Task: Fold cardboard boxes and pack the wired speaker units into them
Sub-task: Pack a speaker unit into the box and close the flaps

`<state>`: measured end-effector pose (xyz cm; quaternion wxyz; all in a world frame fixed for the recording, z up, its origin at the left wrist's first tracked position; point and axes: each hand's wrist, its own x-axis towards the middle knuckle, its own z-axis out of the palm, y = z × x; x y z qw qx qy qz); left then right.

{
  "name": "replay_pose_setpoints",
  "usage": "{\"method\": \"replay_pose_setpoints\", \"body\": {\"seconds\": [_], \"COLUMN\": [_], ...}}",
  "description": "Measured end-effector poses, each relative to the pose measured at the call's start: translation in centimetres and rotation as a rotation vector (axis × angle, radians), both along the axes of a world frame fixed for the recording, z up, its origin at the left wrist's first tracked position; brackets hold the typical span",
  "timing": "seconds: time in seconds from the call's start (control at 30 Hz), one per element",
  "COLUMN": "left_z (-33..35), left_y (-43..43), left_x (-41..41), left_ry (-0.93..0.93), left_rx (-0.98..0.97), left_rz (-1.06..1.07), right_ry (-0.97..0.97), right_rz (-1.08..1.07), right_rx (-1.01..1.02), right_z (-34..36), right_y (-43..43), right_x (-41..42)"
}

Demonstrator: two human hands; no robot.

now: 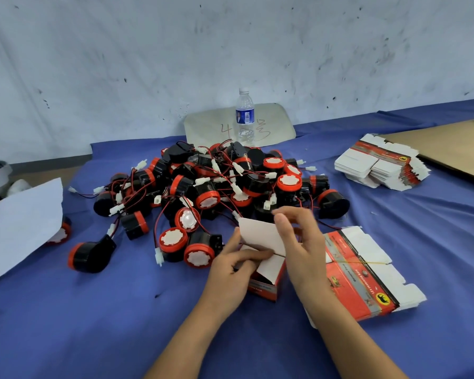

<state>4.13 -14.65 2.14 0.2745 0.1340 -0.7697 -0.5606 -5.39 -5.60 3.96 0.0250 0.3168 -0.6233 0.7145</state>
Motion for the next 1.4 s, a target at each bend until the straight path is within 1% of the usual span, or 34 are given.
{"method": "replay_pose_setpoints", "body": {"seconds": [0.1, 0.17, 0.27, 0.4, 0.47, 0.57, 0.63, 0.77, 0.83, 0.9, 0.93, 1.07, 1.2, 1.3, 1.4], "left_z": [0.1, -0.2, -0.6, -0.5, -0.2, 0.3, 0.1, -1.0, -1.1, -1.1, -1.1, -1.1, -1.2, -1.2, -1.2], "left_y": [-0.1, -0.1, -0.1, 0.1, 0.4, 0.7, 0.6, 0.0, -0.2, -0.2, -0.2, -0.3, -0.5, -0.5, -0.5], "left_x": [-0.1, -0.3, -0.4, -0.3, -0.4, -0.5, -0.5, -0.3, -0.4, -0.4, -0.4, -0.3, -0.4, -0.4, -0.4], "left_ry": [0.021, 0.027, -0.015, -0.087, -0.048, 0.064, 0.107, 0.134, 0.168, 0.173, 0.174, 0.195, 0.182, 0.156, 0.095], "left_rx": [0.057, 0.067, 0.061, -0.034, -0.043, 0.02, 0.079, 0.238, 0.29, 0.297, 0.296, 0.337, 0.379, 0.358, 0.21], "left_rz": [-0.021, -0.007, 0.072, 0.129, 0.124, 0.113, 0.126, 0.253, 0.327, 0.358, 0.361, 0.362, 0.348, 0.336, 0.316], "right_ry": [-0.089, -0.063, 0.006, 0.108, 0.116, 0.104, 0.112, 0.088, 0.142, 0.256, 0.278, 0.247, 0.294, 0.354, 0.413], "right_rz": [0.275, 0.327, 0.292, 0.222, 0.231, 0.259, 0.264, 0.305, 0.366, 0.386, 0.384, 0.385, 0.37, 0.363, 0.388], "right_rx": [0.085, 0.12, 0.152, 0.233, 0.261, 0.286, 0.306, 0.345, 0.391, 0.461, 0.478, 0.476, 0.486, 0.507, 0.566], "right_z": [-0.2, -0.3, -0.3, -0.2, -0.2, -0.2, -0.1, -0.3, -0.8, -1.4, -1.6, -1.8, -2.0, -1.9, -1.7], "right_y": [-0.3, -0.3, -0.2, -0.1, 0.1, 0.3, 0.4, 1.0, 1.4, 1.8, 1.8, 1.8, 1.9, 1.8, 1.7], "right_x": [0.2, 0.1, -0.1, -0.2, -0.3, -0.1, 0.1, 0.2, 0.6, 0.9, 0.9, 0.6, 0.6, 0.5, 0.5]}}
